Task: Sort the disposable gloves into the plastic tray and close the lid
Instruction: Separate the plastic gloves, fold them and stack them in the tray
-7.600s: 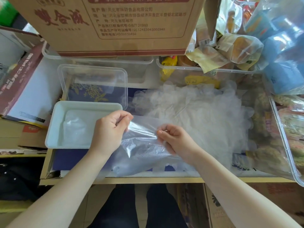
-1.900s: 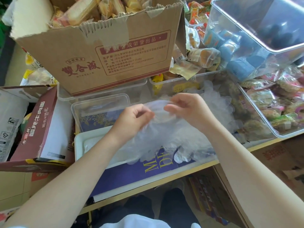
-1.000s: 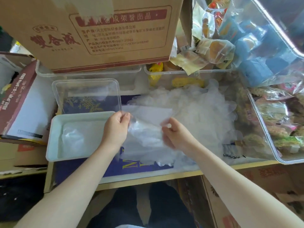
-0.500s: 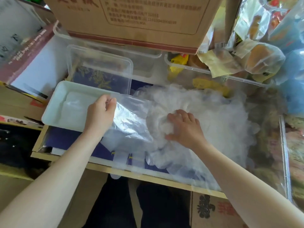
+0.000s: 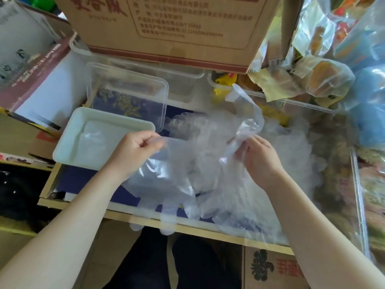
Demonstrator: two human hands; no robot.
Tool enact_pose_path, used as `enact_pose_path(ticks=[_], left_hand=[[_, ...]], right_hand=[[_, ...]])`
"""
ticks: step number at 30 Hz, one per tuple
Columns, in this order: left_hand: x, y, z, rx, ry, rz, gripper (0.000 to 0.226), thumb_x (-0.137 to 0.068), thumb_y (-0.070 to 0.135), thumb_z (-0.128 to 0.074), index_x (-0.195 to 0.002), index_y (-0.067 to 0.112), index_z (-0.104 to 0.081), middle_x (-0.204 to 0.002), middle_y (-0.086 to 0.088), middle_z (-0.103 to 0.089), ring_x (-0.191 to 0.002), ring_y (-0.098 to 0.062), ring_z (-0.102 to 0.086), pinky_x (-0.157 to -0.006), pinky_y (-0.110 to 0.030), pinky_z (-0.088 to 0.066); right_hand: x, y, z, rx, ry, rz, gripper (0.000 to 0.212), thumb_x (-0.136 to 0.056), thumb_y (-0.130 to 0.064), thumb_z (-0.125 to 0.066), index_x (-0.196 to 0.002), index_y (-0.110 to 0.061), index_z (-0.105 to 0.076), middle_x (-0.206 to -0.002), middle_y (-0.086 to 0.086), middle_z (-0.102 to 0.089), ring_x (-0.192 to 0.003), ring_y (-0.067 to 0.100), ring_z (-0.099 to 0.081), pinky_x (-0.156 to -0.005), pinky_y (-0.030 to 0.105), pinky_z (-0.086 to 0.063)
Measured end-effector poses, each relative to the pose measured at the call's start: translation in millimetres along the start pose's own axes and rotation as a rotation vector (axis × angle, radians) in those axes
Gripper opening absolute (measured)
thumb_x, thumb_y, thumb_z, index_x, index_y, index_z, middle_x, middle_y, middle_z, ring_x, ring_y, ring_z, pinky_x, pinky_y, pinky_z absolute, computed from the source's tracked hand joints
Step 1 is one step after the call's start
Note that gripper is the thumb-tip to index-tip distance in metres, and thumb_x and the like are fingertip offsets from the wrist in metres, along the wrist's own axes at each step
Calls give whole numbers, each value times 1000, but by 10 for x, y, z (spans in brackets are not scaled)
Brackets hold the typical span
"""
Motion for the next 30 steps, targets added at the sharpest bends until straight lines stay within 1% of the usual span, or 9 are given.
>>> enact_pose_path(ticks=[3,7,11,13,16,19,23,27,30], left_hand=[[103,324,-268,27,-336,-186,25,-70,45,-67,-66,21,-71,-62,3,-62,-60,-8,-55,-58,-20,-44],[237,789,-382,-113,-509,-452,16,-79,38,-62,-80,28,-74,-104,16,-59,-72,-1,-58,-68,-13,-43],[210,912,-467,-409,-522,-646,11,-83,29,-66,-85,30,-76,-149,30,-21,-91,-15,-65,-81,-41,-51],[202,870,-541,-468,-554,-678,12,-81,22,-67,-86,28,-76,-148,32,-20,-83,-2,-63,-75,-34,-50],[209,801,-590,-464,-573,-709,20,-84,34,-58,-85,23,-75,-120,22,-57,-76,-3,-62,-68,-28,-48],[70,715,-467,-338,-429,-574,29,-84,37,-61,-78,11,-72,-84,8,-67,-71,-6,-60,-67,-25,-46],[-239,337,-228,-234,-259,-133,14,-84,24,-69,-77,12,-73,-82,-6,-72,-68,-6,-55,-67,-21,-39],[-247,189,-193,-3,-290,49,7,-83,15,-68,-82,12,-74,-73,7,-70,-66,-2,-59,-69,-17,-44],[-215,207,-198,81,-351,73,9,-83,10,-66,-79,16,-71,-68,17,-70,-68,10,-61,-71,-4,-43]], right_hand=[[178,-75,-112,-56,-87,-133,36,-97,-21,-48,-69,-8,-66,-67,7,-57,-50,14,-53,-49,22,-41],[331,-108,-298,192,-163,-156,39,-100,-18,-42,-67,-12,-63,-55,-7,-60,-50,8,-49,-51,21,-35],[501,-13,-690,319,-377,-249,35,-101,-22,-39,-79,-6,-59,-61,-7,-60,-48,-1,-52,-48,8,-38],[537,70,-809,349,-410,-286,32,-100,-23,-41,-78,-10,-60,-60,-9,-59,-48,-2,-51,-48,9,-37],[543,94,-867,528,-383,-246,29,-97,-27,-47,-78,-10,-61,-58,-4,-52,-48,6,-43,-45,15,-31],[573,13,-808,404,-225,-208,41,-99,-36,-38,-93,-5,-65,-76,1,-59,-58,6,-53,-52,12,-41],[625,-295,-764,305,-208,163,39,-90,-59,-36,-98,-34,-65,-100,-24,-68,-101,-10,-58,-91,12,-41],[608,-420,-669,590,-28,313,19,-81,-34,-69,-95,-22,-68,-97,-5,-71,-94,7,-64,-85,25,-48],[569,-393,-615,466,71,278,5,-85,-11,-67,-81,-8,-67,-80,7,-69,-73,13,-57,-70,23,-43]])
Point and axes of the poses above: each hand's wrist, its own x-axis away from the middle knuckle, its own z-axis out of the back of the hand, y = z × x, the point moved 9 cm from there along -x, towards the middle knuckle
